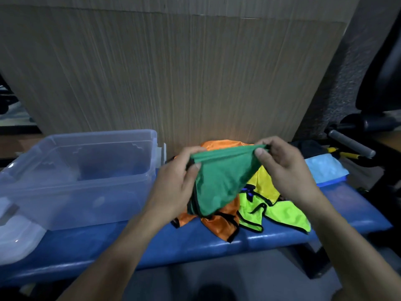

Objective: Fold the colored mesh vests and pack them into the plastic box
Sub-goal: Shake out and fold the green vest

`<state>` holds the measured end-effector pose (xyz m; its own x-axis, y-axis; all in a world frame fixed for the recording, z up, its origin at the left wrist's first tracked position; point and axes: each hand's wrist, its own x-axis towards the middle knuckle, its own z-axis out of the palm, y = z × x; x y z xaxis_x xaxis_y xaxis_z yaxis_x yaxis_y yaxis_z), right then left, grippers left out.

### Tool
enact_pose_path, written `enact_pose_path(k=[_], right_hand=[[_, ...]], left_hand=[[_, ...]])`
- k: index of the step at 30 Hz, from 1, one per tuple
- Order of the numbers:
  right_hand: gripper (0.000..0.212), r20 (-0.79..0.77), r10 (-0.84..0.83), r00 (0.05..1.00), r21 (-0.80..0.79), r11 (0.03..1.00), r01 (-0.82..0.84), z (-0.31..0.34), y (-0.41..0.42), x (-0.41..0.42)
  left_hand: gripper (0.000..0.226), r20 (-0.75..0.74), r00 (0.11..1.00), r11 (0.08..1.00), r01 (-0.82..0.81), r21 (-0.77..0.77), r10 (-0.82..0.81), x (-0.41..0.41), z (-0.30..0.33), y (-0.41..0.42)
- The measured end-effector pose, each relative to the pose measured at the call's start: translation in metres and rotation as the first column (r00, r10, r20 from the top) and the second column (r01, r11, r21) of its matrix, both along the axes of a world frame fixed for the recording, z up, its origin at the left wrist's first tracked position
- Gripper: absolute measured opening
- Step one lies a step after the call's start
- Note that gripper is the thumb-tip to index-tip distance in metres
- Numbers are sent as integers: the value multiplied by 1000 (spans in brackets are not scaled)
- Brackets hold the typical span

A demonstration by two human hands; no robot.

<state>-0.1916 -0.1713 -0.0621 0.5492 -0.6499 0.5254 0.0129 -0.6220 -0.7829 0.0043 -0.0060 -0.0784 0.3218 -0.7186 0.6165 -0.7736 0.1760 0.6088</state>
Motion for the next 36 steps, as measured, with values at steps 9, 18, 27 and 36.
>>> enact_pose_path(k=[9, 18, 27, 36], right_hand=[[16, -268, -25, 963, 304, 946, 109, -57, -44, 36], [62, -341, -121, 932, 82, 984, 158, -106, -62, 70], [11, -417, -90, 904, -106, 993, 50, -115, -29, 10], [25, -494, 59, 867, 66, 997, -31, -134, 11, -22]], left_hand=[[20, -538, 843, 932, 215, 292, -26, 31, -38, -57], [24, -356, 851, 833, -155, 531, 385, 69, -87, -129], [42, 149, 954, 879, -298, 371, 261, 51, -79, -111], [38, 128, 928, 756, 199, 623, -350, 32, -105, -80]])
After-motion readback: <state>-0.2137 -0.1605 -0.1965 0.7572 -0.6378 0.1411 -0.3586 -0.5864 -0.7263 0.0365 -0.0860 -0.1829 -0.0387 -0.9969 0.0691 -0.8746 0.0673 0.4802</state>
